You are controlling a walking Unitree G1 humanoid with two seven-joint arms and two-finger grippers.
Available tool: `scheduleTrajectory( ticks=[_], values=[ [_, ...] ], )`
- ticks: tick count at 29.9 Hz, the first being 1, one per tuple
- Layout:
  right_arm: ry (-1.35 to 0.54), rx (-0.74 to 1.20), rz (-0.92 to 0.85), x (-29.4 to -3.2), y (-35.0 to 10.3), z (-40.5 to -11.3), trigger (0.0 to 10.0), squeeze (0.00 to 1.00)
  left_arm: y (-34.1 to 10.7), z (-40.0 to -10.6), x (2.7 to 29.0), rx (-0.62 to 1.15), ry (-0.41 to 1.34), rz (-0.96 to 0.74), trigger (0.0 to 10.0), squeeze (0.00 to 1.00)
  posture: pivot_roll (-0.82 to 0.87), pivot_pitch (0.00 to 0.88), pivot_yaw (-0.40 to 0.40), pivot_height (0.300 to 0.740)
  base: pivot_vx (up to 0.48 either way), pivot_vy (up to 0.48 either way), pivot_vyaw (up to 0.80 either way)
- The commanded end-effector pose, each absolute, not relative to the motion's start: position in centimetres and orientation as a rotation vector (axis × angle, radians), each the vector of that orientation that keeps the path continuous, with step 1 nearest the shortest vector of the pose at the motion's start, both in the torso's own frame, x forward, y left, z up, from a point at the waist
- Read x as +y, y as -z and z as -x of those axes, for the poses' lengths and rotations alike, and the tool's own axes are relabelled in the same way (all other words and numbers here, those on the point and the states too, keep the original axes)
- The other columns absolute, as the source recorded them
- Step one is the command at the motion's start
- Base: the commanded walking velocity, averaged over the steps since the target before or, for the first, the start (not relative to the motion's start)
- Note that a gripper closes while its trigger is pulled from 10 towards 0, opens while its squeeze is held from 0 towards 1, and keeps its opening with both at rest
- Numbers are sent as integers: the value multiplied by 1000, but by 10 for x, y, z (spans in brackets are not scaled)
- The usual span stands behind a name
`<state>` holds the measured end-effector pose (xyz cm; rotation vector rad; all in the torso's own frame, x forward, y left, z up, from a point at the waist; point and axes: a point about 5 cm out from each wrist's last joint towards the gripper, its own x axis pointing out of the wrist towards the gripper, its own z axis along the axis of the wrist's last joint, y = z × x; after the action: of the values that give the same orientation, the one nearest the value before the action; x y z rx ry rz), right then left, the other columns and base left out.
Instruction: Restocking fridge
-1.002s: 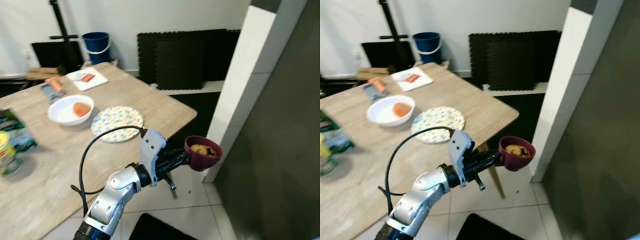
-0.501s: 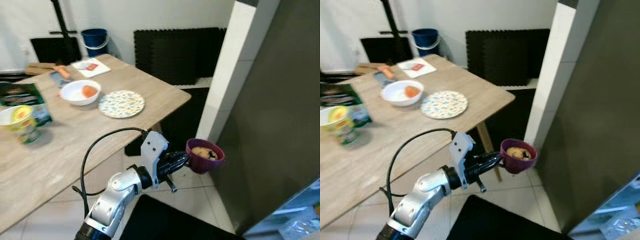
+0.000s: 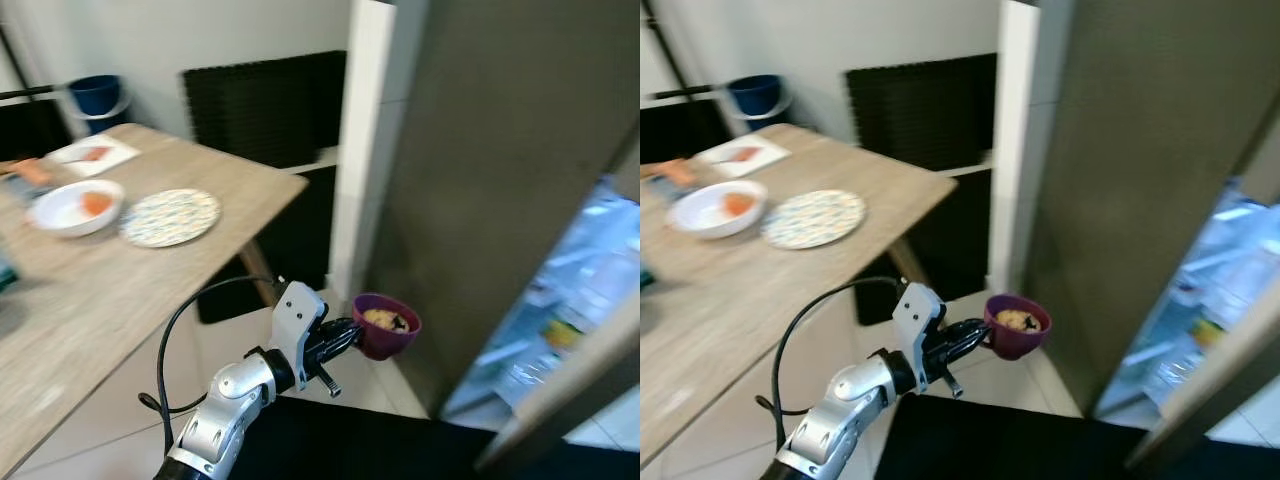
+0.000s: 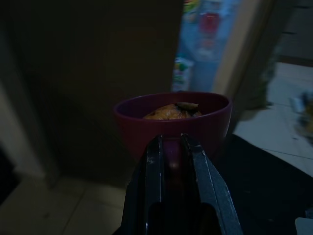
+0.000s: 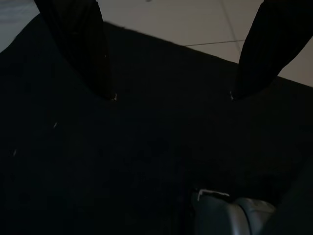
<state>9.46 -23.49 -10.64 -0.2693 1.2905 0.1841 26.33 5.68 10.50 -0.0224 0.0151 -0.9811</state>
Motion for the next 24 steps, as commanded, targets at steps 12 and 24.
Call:
scheduleTrajectory(
  ticks=[12, 24],
  values=[
    [-189, 1302, 282, -237, 107, -91, 10000, 0, -99, -273, 70, -58, 820, -15, 10000, 0, -43, 41, 7, 740, 0, 0, -770],
    [-173, 1279, 285, -237, 105, -96, 10000, 0, -97, -276, 73, -102, 771, -38, 10000, 0, -43, 39, 10, 740, 0, 0, -769]
  ],
)
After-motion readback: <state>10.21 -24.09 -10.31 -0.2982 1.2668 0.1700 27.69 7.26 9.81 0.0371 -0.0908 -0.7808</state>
